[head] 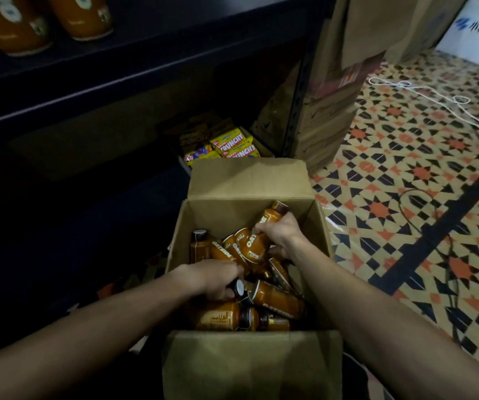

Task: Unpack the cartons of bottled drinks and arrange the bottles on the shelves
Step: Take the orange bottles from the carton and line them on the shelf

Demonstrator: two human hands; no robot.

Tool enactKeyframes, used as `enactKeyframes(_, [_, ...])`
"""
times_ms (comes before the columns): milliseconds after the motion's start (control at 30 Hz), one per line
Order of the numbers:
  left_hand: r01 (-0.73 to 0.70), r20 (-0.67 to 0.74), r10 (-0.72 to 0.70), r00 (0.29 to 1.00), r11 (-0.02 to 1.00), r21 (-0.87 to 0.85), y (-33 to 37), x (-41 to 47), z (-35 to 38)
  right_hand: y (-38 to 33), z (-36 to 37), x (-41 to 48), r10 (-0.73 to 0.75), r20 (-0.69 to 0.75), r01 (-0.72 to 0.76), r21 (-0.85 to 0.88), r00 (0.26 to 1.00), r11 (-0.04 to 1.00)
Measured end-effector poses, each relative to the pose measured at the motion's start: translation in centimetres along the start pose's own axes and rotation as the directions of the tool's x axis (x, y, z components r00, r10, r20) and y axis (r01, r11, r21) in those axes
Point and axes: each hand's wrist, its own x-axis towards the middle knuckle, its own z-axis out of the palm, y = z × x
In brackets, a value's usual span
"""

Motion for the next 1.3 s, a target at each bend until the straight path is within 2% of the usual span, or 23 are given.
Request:
enactKeyframes(67, [0.016,-0.092,-0.017,0.996,1.000,-0.008,-0.9,-0.8,-0.2,-0.5,0.0,-0.6,-0.128,-0.012,0.126,-0.116,0.992,0.985])
enactKeyframes(133, [0.034,-0.127,-0.038,0.991,0.999,-0.030,-1.9,-1.9,-0.5,-1.2,0.0,-1.5,-0.216,0.000,0.212,-0.188,0.976,0.959])
enactKeyframes(267, [0.058,-0.175,-0.075,0.982,0.993,-0.099,-3.5,-4.6,-1.6,-2.9,-0.1,-3.5,-0.337,0.046,0.337,-0.262,0.940,0.904])
enactKeyframes(433, [0.025,-0.333,-0.087,0.939,0.982,-0.186,-4.8,-8.7,-5.8,-5.5,0.0,-5.9,-0.452,0.067,0.448,-0.315,0.890,0.836])
enactKeyframes(600, [-0.058,-0.512,-0.015,0.859,0.990,-0.126,-2.9,-13.7,-13.0,-9.4,-0.4,-8.7,-0.591,0.071,0.582,-0.309,0.803,0.752])
enactKeyframes(733, [-0.005,-0.551,-0.015,0.834,0.999,-0.035,-1.5,-18.1,-18.8,-12.7,-1.4,-11.1,-0.674,0.085,0.668,-0.273,0.734,0.692])
enactKeyframes(900, [0.041,-0.659,0.008,0.753,0.997,0.059,0.2,-23.3,-25.2,-17.6,-3.1,-14.6,-0.794,0.016,0.775,-0.231,0.608,0.589])
enactKeyframes(1000, [0.055,-0.746,0.027,0.665,0.995,0.085,1.3,-26.0,-28.5,-20.7,-4.1,-16.6,-0.854,-0.038,0.838,-0.173,0.519,0.517])
enactKeyframes(1100, [0.086,-0.813,0.016,0.582,0.993,0.082,2.2,-28.2,-31.2,-24.0,-4.8,-18.3,-0.885,-0.075,0.873,-0.144,0.460,0.466])
enactKeyframes(1300, [0.207,-0.828,-0.024,0.560,0.972,0.112,3.4,-30.2,-35.8,-28.5,-5.4,-19.4,-0.914,-0.071,0.894,-0.192,0.399,0.405])
